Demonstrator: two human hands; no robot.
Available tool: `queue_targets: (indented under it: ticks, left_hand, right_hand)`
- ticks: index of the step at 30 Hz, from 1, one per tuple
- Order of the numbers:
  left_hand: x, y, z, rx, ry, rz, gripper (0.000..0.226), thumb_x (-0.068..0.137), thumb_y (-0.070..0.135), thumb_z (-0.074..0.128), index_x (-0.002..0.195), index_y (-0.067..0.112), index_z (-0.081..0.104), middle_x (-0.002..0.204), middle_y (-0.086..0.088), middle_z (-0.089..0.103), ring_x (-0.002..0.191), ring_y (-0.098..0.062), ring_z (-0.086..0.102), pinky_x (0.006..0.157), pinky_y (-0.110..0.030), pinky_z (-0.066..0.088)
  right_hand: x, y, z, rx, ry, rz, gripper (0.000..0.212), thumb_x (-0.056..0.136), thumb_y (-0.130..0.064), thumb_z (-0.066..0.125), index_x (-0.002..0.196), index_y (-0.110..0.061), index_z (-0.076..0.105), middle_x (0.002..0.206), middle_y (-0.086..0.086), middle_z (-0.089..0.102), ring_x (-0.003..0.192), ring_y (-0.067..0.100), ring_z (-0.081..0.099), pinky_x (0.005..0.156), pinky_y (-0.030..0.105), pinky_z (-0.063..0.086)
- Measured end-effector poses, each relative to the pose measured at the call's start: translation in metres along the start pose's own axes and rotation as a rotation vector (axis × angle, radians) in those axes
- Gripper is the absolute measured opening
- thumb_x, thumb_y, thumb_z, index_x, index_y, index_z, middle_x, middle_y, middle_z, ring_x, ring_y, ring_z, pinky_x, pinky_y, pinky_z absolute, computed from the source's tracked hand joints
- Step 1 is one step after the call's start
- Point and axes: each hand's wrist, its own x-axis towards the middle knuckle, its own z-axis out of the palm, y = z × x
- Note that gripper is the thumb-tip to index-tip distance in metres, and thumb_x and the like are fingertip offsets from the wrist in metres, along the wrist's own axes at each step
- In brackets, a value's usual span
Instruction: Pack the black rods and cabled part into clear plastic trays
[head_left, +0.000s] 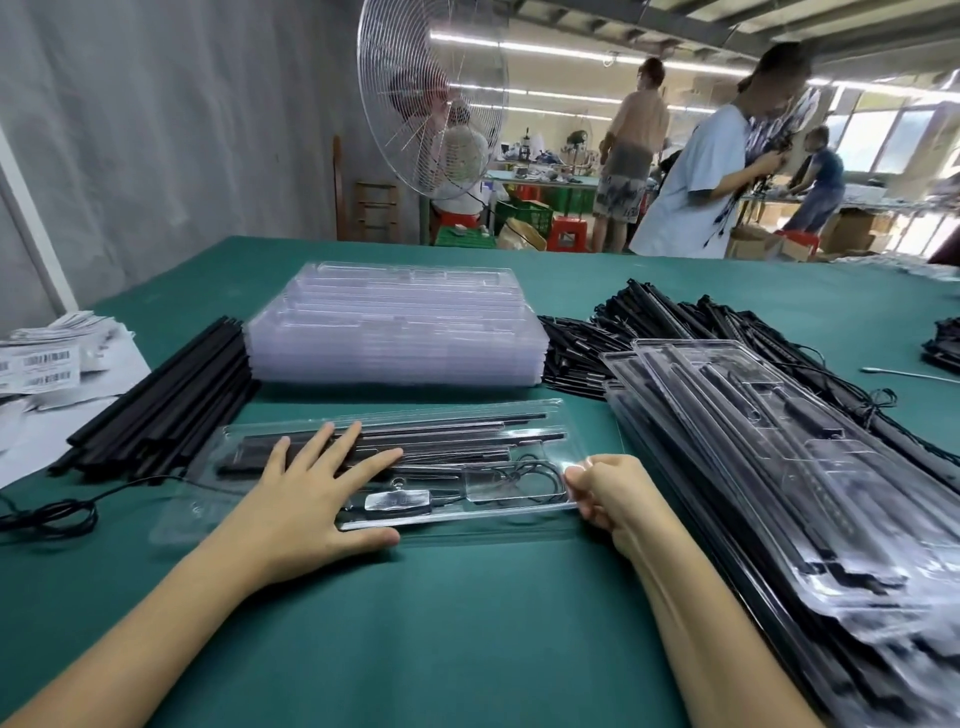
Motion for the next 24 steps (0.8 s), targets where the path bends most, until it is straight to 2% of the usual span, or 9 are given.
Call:
queue_targets:
  ticks: [6,10,12,14,16,18,20,22,24]
  left_hand:
    - [0.0,0.0,0.001,0.011,0.015,-0.01,0.088,0.044,0.1,-0.012,0.121,0.065,-0.033,0.145,0.012,-0.031,0.145,-0.017,-0.02,0.117,-0.048,-0.005]
    - [0.0,0.002,-0.003,-0.066,0.055,-0.036,0.086,0.054,0.094,0.005,0.13,0.062,-0.018,0.158,0.008,-0.014,0.146,-0.017,-0.014,0.117,-0.047,-0.003]
    - [0.0,0.003,-0.005,-0.073,0.069,-0.04,0.091,0.05,0.095,-0.001,0.132,0.06,-0.017,0.159,0.008,-0.01,0.147,-0.017,-0.012,0.118,-0.046,-0.002]
    - [-0.001,0.005,-0.008,-0.086,0.083,-0.045,0.101,0.043,0.098,-0.013,0.136,0.058,-0.013,0.159,0.008,-0.007,0.147,-0.018,-0.01,0.118,-0.047,-0.001]
    - [-0.002,0.005,-0.011,-0.116,0.091,-0.051,0.107,0.043,0.098,-0.015,0.141,0.057,-0.003,0.16,0.008,-0.004,0.147,-0.018,-0.007,0.119,-0.047,0.001]
    - [-0.002,0.004,-0.013,-0.155,0.09,-0.053,0.105,0.046,0.099,-0.007,0.142,0.057,0.003,0.16,0.009,-0.001,0.147,-0.016,-0.006,0.119,-0.047,0.001]
    - [0.0,0.004,-0.012,-0.169,0.08,-0.06,0.091,0.061,0.095,0.015,0.143,0.057,0.006,0.16,0.008,0.0,0.147,-0.016,-0.006,0.119,-0.048,0.001]
    - [0.002,0.008,-0.009,-0.145,0.064,-0.068,0.077,0.077,0.082,0.032,0.144,0.055,0.007,0.161,0.006,0.0,0.147,-0.018,-0.007,0.118,-0.049,0.0]
    - [0.005,0.013,-0.009,-0.135,0.057,-0.077,0.074,0.081,0.077,0.035,0.145,0.054,0.006,0.161,0.004,-0.001,0.147,-0.02,-0.008,0.118,-0.05,-0.001]
  right_hand:
    - [-0.003,-0.002,-0.001,0.041,0.004,-0.002,0.035,0.085,0.001,0.052,0.052,-0.007,0.049,0.031,-0.002,0.038,0.024,0.006,0.026,0.03,0.012,0.014]
    - [-0.007,-0.004,-0.001,0.262,0.009,-0.027,0.021,0.083,0.0,0.059,0.062,-0.004,0.058,0.045,0.0,0.047,0.032,0.007,0.038,0.031,0.015,0.022]
    - [-0.009,-0.005,-0.002,0.433,-0.015,0.002,0.017,0.088,-0.012,0.062,0.075,-0.002,0.061,0.053,0.003,0.051,0.036,0.006,0.044,0.032,0.016,0.03]
    - [-0.013,-0.007,-0.004,0.594,-0.087,0.096,0.028,0.09,-0.03,0.06,0.084,-0.003,0.06,0.058,0.003,0.055,0.038,0.006,0.052,0.034,0.015,0.039]
    - [-0.02,-0.011,-0.003,0.674,-0.201,0.196,0.039,0.086,-0.04,0.061,0.094,-0.002,0.056,0.067,0.008,0.057,0.041,0.008,0.058,0.034,0.014,0.044]
    - [-0.028,-0.013,0.003,0.732,-0.324,0.271,0.047,0.078,-0.041,0.066,0.101,-0.001,0.054,0.074,0.012,0.057,0.045,0.011,0.061,0.038,0.015,0.048]
    - [-0.035,-0.014,0.017,0.791,-0.386,0.328,0.052,0.071,-0.036,0.07,0.104,0.0,0.052,0.086,0.017,0.058,0.051,0.015,0.064,0.044,0.017,0.053]
    - [-0.043,-0.015,0.034,0.843,-0.369,0.349,0.051,0.073,-0.027,0.072,0.112,-0.002,0.05,0.105,0.019,0.053,0.062,0.022,0.068,0.049,0.022,0.055]
    - [-0.05,-0.014,0.051,0.833,-0.346,0.338,0.048,0.071,-0.022,0.072,0.111,-0.004,0.053,0.109,0.015,0.053,0.069,0.022,0.068,0.05,0.022,0.055]
